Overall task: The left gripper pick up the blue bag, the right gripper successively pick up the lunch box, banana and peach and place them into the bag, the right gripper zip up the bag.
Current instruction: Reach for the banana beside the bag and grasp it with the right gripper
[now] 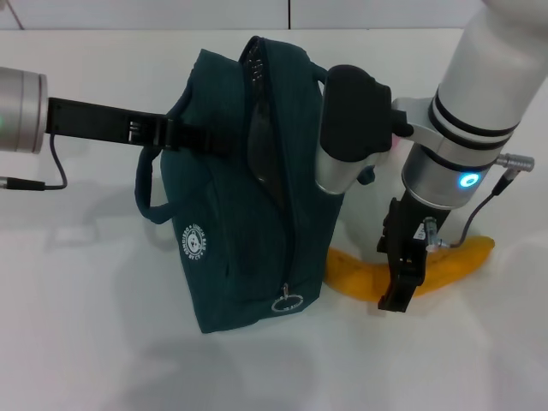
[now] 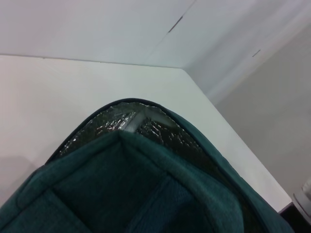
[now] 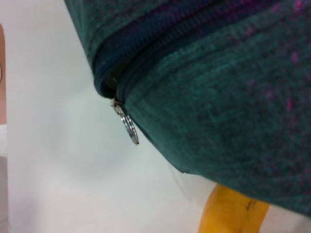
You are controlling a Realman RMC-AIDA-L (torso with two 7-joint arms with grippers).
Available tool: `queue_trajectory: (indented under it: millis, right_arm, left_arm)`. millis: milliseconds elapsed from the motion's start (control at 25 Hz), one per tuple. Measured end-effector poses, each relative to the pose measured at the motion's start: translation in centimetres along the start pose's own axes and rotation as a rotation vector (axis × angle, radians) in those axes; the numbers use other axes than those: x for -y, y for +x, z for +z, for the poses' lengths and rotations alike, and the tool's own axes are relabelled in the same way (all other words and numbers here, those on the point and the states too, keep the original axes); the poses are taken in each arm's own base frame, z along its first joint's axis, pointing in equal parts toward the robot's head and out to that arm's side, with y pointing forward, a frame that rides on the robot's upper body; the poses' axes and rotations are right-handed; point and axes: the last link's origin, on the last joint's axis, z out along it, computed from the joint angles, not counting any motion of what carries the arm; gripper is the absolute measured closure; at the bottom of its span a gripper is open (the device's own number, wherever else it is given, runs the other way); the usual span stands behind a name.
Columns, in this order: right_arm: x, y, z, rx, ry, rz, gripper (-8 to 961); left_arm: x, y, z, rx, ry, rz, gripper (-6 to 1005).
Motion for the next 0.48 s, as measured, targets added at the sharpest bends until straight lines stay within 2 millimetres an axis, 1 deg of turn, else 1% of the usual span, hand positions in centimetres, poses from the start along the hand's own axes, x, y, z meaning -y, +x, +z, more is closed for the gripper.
queue_trajectory:
  millis: [480]
  right_arm:
    - [-0.06,-0.08,0.25,-0.023,0.015,-0.023,174]
  left_arm:
    - [-0.03,0.16,-0.14,-0.007,-0.002,0.005,934]
